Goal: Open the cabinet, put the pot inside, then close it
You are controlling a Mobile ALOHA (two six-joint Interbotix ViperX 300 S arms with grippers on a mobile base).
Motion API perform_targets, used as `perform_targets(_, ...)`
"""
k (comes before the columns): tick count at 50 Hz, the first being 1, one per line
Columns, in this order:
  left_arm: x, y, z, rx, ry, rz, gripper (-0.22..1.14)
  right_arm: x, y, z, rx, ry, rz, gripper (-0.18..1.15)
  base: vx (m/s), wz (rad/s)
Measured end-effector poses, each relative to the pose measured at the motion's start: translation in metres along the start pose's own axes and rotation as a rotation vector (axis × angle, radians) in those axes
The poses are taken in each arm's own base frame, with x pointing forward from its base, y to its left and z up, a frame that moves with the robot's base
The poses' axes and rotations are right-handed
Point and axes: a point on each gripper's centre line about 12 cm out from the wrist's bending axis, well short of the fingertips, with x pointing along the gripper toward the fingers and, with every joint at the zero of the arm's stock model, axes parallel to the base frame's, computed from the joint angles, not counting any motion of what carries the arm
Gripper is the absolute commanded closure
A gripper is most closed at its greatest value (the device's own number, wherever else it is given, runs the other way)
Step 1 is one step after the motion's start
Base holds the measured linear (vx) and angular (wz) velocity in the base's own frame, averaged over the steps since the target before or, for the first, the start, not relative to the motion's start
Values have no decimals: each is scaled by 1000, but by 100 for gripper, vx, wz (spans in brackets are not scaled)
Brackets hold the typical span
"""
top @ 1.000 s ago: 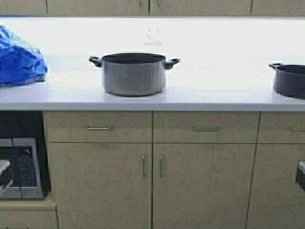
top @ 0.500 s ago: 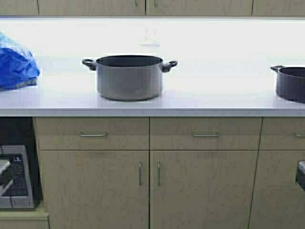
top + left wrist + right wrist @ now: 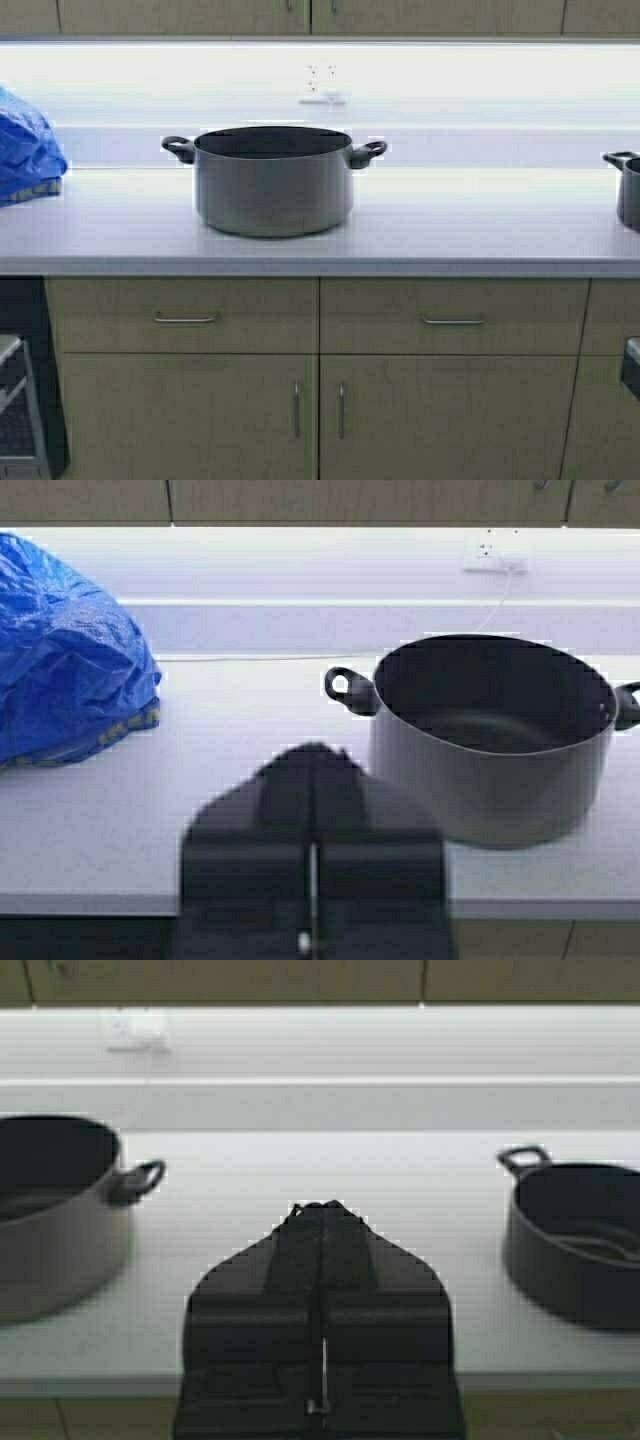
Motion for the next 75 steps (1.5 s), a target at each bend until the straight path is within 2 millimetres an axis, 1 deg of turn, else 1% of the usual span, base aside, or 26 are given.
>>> perform_targets(8,-1,0,-5,3,12,0,90,0,0,0,0,0,0,91,31,4)
perform_targets(24,-1,0,-5,-2,5,0,90,2,0,-4,0,17,0,91,28,1)
perform_targets(30,-4,0,-12,-8,20,0,90,5,0,-8,-1,37,1,91,28,-2)
perform_targets(36,-8,0,-11,-6,3,0,88,5,0,-7,-12,35,4,90,26,-4)
perform_targets(39,-11,0,-7,-6,-15,-1,81,6,1,-5,-2,31,6,83,22,-7)
perform_targets(40,-11,0,-7,-3,-18,-2,77,6,2,-4,5,26,10,79,21,-6)
perform_targets(42,-13,-2,-5,4,-25,-9,65,7,4,-4,21,23,23,65,19,-5)
perform_targets(45,-14,-5,-4,7,-28,-30,39,7,12,-5,34,28,58,39,18,-3)
perform_targets(49,-15,-12,-3,9,-26,-65,0,9,23,-7,19,41,114,3,16,-2)
perform_targets(50,-15,-14,-3,8,-26,-76,-9,9,25,-8,9,44,127,-5,15,-1)
perform_targets(51,-15,-16,-3,8,-24,-85,-16,10,27,-8,2,46,138,-10,15,0)
perform_targets(52,-15,-18,-2,8,-24,-93,-19,10,29,-8,-6,46,147,-13,14,0)
perform_targets(53,-15,-19,-1,6,-27,-102,-18,10,31,-7,-14,44,155,-12,13,1)
perform_targets(58,-14,-31,7,-1,-41,-159,-8,10,41,-3,-35,31,205,-6,12,3)
perform_targets(67,-9,-52,20,6,-54,-259,-10,12,68,14,5,-18,322,-7,11,6)
perform_targets(72,1,-63,23,22,-38,-298,-10,20,91,21,22,-39,401,-7,8,6)
perform_targets(75,7,-70,20,38,-19,-319,-10,26,100,21,23,-42,428,-7,7,5)
